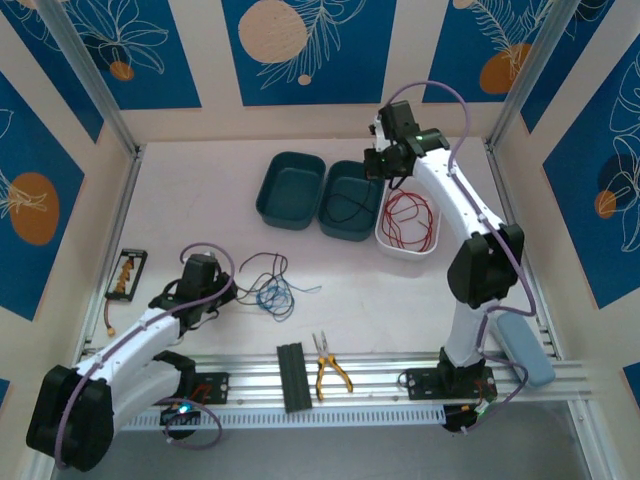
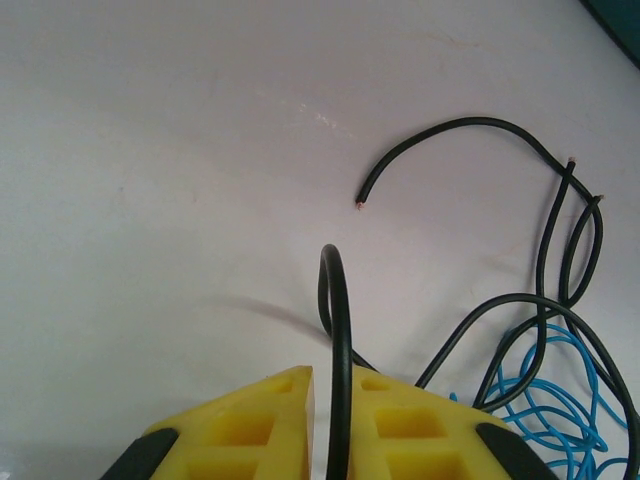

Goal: Untangle the cables

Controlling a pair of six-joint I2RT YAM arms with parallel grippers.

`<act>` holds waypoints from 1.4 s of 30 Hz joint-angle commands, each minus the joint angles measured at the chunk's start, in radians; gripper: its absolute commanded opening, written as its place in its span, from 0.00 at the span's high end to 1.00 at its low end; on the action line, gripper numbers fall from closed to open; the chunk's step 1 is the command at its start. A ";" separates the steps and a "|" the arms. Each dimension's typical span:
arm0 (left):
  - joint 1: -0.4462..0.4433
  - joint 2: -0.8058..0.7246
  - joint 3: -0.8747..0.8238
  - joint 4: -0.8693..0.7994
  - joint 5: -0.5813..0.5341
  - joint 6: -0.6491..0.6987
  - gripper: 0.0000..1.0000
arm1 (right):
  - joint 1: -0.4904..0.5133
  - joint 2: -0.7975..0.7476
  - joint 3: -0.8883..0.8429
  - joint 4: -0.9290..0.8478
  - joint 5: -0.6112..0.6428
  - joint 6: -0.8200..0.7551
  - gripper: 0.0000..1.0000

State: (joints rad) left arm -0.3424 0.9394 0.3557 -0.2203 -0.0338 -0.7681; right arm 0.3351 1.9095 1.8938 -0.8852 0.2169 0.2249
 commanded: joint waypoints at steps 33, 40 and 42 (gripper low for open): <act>0.016 -0.088 0.011 -0.085 0.014 0.024 0.85 | 0.051 0.328 0.239 -0.155 0.114 -0.040 0.53; 0.016 -0.091 0.014 -0.090 0.019 0.026 0.85 | 0.070 0.266 0.201 -0.155 0.141 -0.011 0.51; 0.015 -0.093 0.017 -0.091 0.023 0.031 0.85 | 0.090 0.216 0.162 -0.131 0.149 0.001 0.47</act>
State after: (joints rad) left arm -0.3420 0.8600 0.3553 -0.2806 -0.0307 -0.7517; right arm 0.3965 2.2250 2.0953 -1.0180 0.3454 0.1955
